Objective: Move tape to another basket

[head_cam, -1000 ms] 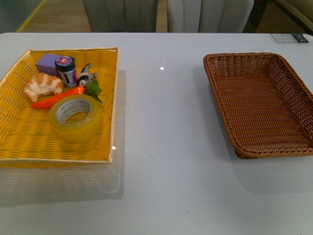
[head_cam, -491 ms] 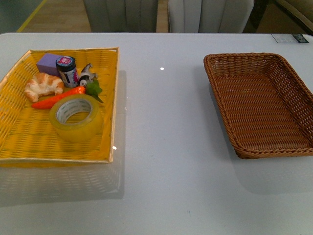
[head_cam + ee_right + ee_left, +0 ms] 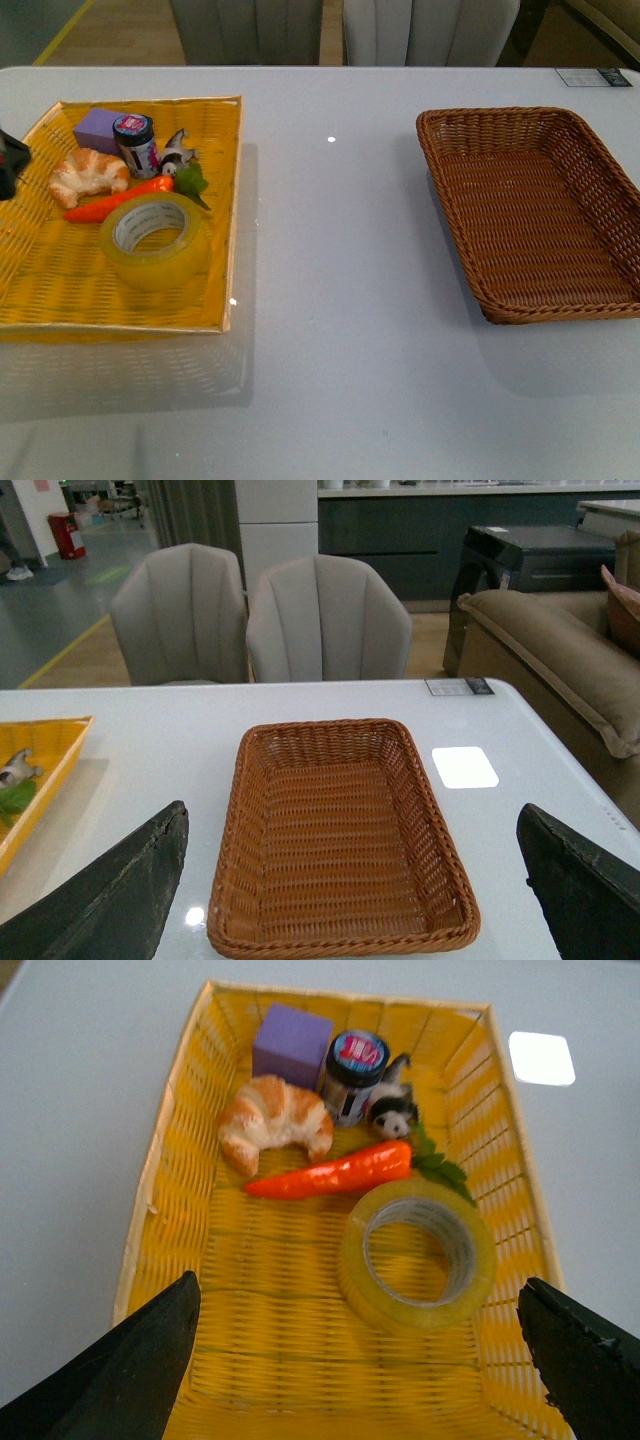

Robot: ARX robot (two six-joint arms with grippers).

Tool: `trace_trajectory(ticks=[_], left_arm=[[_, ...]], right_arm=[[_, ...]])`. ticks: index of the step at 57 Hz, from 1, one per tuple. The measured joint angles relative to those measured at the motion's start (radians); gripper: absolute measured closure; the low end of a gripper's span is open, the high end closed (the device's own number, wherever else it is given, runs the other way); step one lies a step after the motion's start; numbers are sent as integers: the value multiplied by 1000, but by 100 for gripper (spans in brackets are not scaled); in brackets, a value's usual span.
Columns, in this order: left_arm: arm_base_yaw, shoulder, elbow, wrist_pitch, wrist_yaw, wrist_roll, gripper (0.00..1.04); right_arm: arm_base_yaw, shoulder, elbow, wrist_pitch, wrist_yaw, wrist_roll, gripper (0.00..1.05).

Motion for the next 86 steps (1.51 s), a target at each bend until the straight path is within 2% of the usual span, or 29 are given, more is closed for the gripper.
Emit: trace_trajectory(ticks=[21,34,61,78,82,86], left_arm=[[-32,397,246,-45,-12,-171,9],[-37,497,320,-36,-11,-240,9],[-49,594,410,-54,-30,-266,9],[-59,601,423,-92,-36,-276,55],[-63,602,424,-101,-37,-288,72],[-64,602,425,-105,-38,-293,85]], right_arm=[[0,0,0,0,0,0,9],[0,0,0,0,0,0,9],[0,0,0,0,0,0,9],[0,0,0,0,0,0,9],[0,0,0,0,0,0,9],[0,0,0,0,0,0,9]])
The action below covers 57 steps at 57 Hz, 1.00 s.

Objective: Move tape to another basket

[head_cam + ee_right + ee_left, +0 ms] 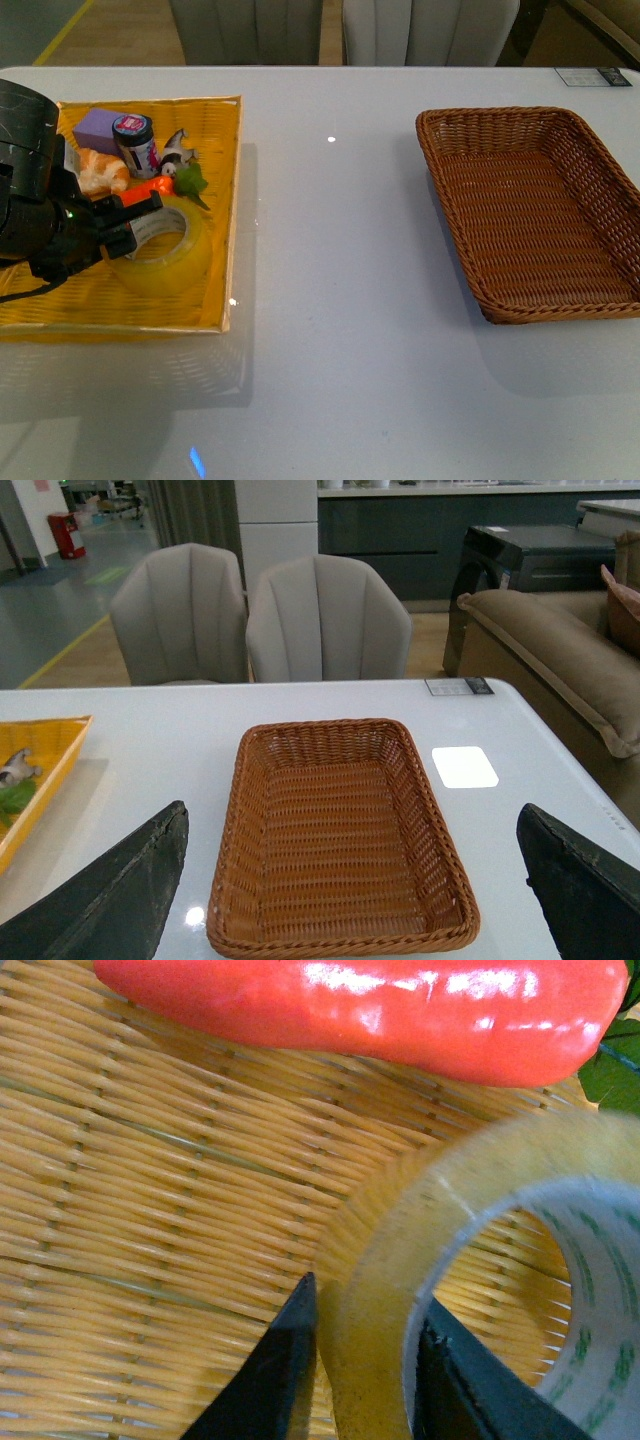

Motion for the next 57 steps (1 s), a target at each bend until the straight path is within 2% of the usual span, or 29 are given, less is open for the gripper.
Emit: trace_trajectory(ticks=[5,17,35,45,57], left_arm=[[-1,-3,-1,0,-2,-8,89],[-8,-78,-88,39,6,-21,89],[-29,-407,-222,54,23,-34,89],[-112,-579,-264,6,42,-11,89],[-259,-716,-285,-54,59,1,89]], right_arm=[[0,0,0,0,0,0,9],[0,0,0,0,0,0,9],[0,0,0,0,0,0,9],[0,0,0,0,0,0,9],[0,0,0,0,0,0,9]])
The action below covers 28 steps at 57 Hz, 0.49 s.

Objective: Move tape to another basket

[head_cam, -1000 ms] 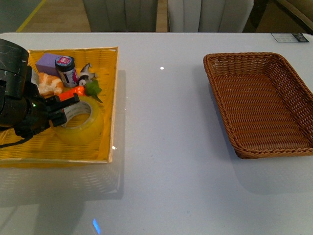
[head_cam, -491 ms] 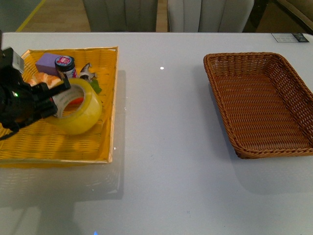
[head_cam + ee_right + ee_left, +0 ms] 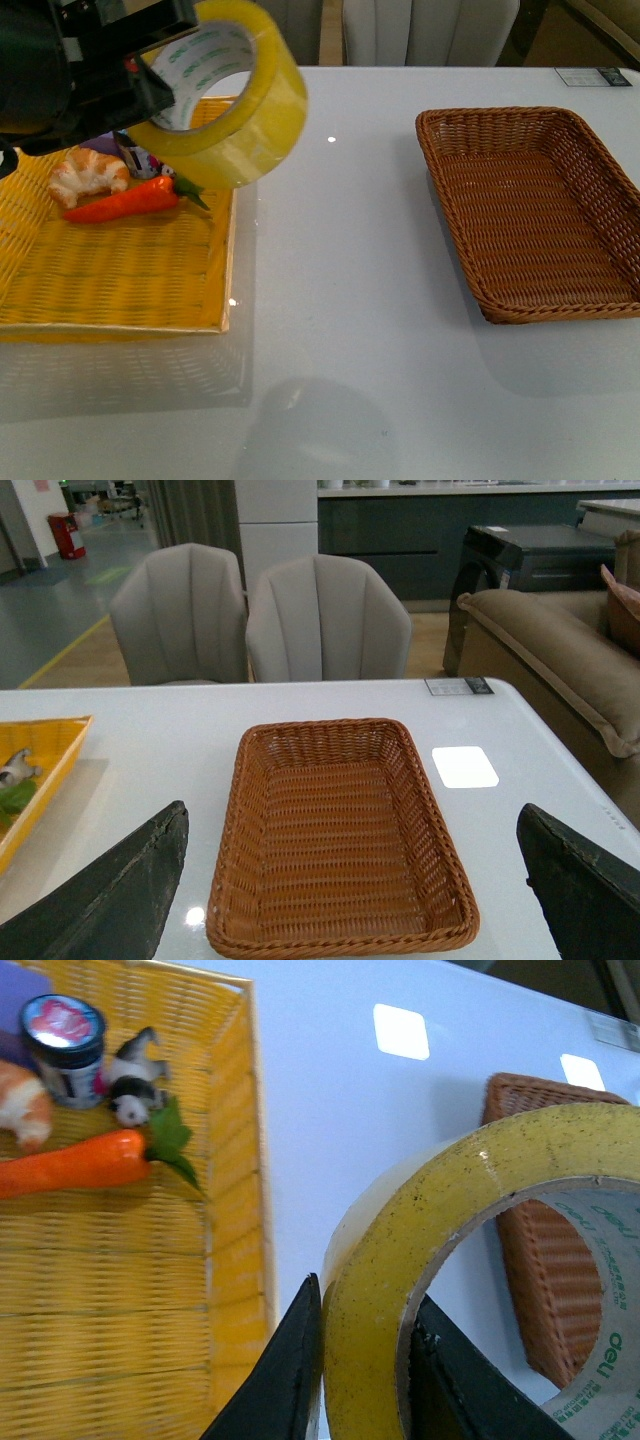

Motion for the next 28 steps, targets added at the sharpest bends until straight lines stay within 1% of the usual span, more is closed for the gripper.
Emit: trace_trajectory(ticks=[12,22,23,25,27,28], left_arm=[[-107,-54,1,-42,31,-2,89],[-174,-76,14,-67,43,1,89],[-177,-77,15,-68,43,2,89],[-186,-80,19,-74,47,3,89],[-195,-84,22,-78,52,3,89],[-197,-85,23,-78,54,3,89]], right_arm=[[0,0,0,0,0,0,9],[0,2,1,-2,3,4,9],[2,11,6,-16,10,15,9],[13,53,41,-112,39,63,9],[29,163,107,-252,59,143,9],[31,195,122,-280,57,161,9]])
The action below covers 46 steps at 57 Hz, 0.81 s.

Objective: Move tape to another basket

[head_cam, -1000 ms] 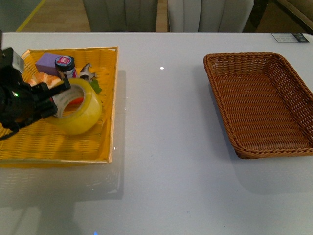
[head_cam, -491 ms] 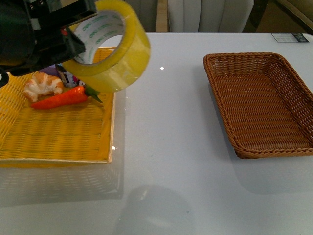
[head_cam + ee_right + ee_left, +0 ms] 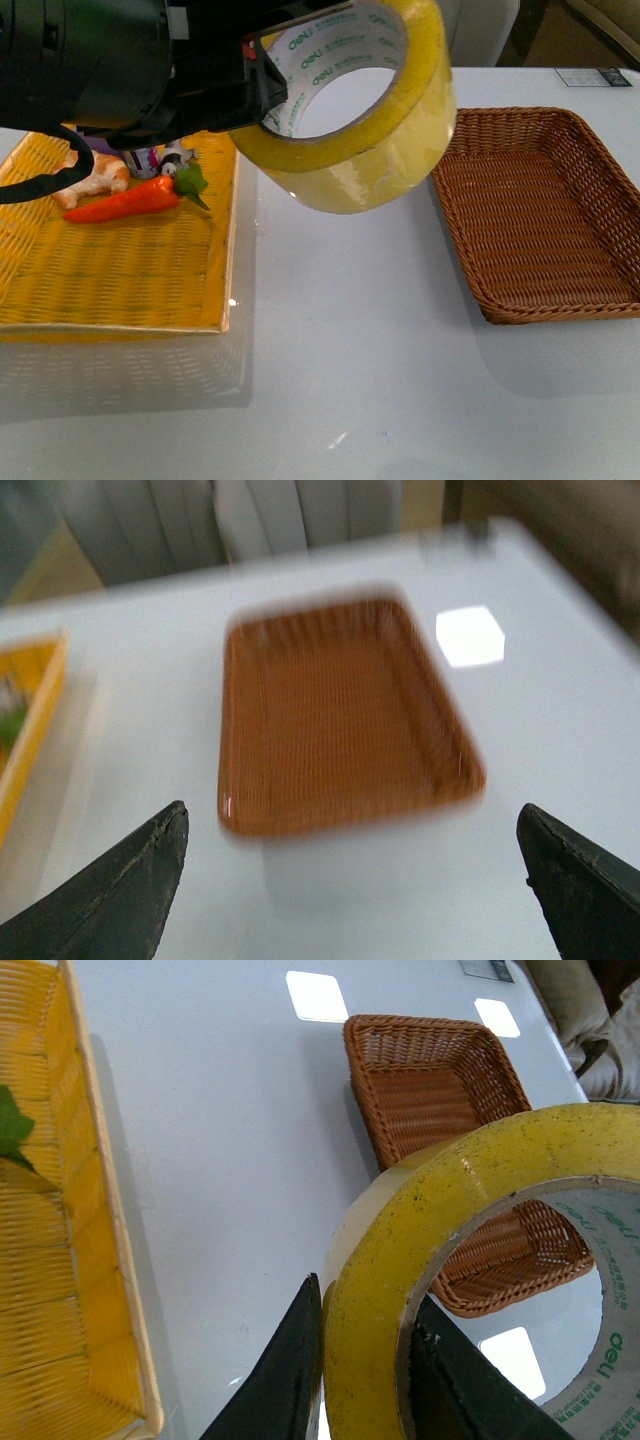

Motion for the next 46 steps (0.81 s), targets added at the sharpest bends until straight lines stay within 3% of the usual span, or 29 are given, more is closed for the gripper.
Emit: trace_trajectory(ticks=[6,19,31,46], left_arm=[[-18,-10,5,-10,12,-2,89],[-35,-16,9,-32,32,-25,89],[-43,-17,19,-45,56,-32,89],[-43,-17,23,-54,70,-42,89]], right_arm=[[4,245,82,-8,-52,126,9],[48,612,178,404,-233,344,9],[167,835,211,689,-305,449,9],[270,961,248,851,-343,510,9]])
